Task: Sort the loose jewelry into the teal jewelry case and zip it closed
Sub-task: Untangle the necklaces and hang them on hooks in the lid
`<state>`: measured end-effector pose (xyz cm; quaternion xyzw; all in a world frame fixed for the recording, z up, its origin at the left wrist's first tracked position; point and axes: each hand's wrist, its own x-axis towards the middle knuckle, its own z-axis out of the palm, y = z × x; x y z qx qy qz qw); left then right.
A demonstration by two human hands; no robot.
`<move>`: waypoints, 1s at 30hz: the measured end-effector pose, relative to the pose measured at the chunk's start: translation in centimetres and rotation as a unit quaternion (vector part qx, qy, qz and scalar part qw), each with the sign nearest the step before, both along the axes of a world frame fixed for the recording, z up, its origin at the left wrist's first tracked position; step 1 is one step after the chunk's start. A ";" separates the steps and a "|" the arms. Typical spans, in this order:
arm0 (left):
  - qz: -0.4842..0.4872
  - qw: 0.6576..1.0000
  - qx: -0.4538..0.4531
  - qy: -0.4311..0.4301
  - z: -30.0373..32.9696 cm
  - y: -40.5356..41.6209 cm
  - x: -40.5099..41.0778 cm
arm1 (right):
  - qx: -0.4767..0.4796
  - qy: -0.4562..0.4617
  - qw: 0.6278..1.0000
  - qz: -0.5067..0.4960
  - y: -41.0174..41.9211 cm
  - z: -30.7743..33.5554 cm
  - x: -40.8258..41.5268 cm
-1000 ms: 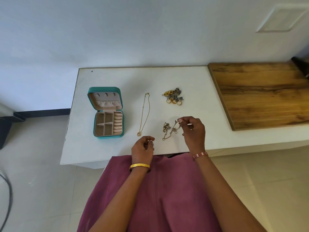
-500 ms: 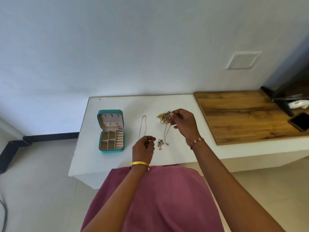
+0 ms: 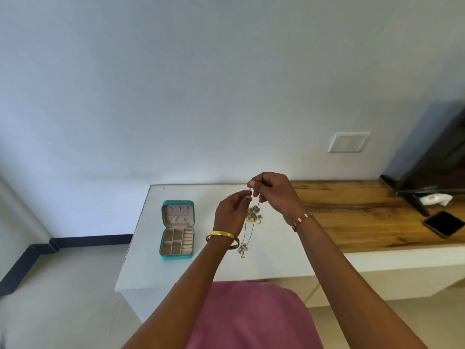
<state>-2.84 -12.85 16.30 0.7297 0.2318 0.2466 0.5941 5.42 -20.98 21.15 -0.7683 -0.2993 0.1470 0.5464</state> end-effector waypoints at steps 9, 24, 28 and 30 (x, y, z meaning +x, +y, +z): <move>-0.010 0.995 -0.081 -0.051 2.1 -0.6 -2.1 | 0.019 -0.013 0.999 0.036 -1.8 2.1 -1.1; 0.054 0.983 -0.170 0.042 2.6 -1.3 -5.3 | -0.042 -0.177 0.983 -0.017 -1.6 0.2 -4.6; 0.021 0.948 -0.318 0.026 3.3 -1.4 -5.4 | -0.075 -0.258 0.963 -0.002 -1.9 -1.1 -6.4; 0.026 0.940 -0.341 0.013 3.5 -1.4 -5.7 | -0.099 -0.309 0.946 0.002 -2.3 -2.0 -7.3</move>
